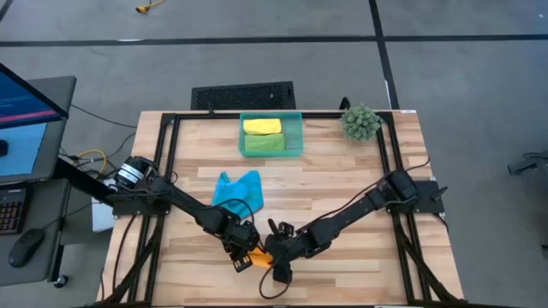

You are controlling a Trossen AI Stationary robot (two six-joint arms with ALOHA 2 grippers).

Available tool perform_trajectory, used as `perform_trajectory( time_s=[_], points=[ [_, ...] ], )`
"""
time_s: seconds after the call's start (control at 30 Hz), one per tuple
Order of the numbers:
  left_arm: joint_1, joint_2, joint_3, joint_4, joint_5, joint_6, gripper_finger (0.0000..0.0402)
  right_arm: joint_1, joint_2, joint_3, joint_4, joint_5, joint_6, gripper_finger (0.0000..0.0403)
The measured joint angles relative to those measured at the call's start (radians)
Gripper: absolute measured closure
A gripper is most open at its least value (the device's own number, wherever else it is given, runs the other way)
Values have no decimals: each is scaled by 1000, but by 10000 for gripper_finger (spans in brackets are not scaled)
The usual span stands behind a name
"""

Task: Roll microfiber towels into tight, uniform cylinder then place into a basket
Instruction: Roll the orange microfiber cloth

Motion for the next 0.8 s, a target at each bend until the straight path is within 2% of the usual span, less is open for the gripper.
perform_trajectory(
  time_s=[0.23, 0.37, 0.5, 0.8],
  points=[
    [0, 0, 0, 0, 0, 0, 377, -19, 53, -1, 58, -56, -1, 148],
    [0, 0, 0, 0, 1, -1, 377, -33, 52, 0, -1, -2, 38, 148],
    [0, 0, 0, 0, 2, -5, 377, -53, 52, 0, -17, 7, 63, 148],
    [0, 0, 0, 2, -2, 16, 377, -69, 124, 9, 54, -158, 118, 159]
  ],
)
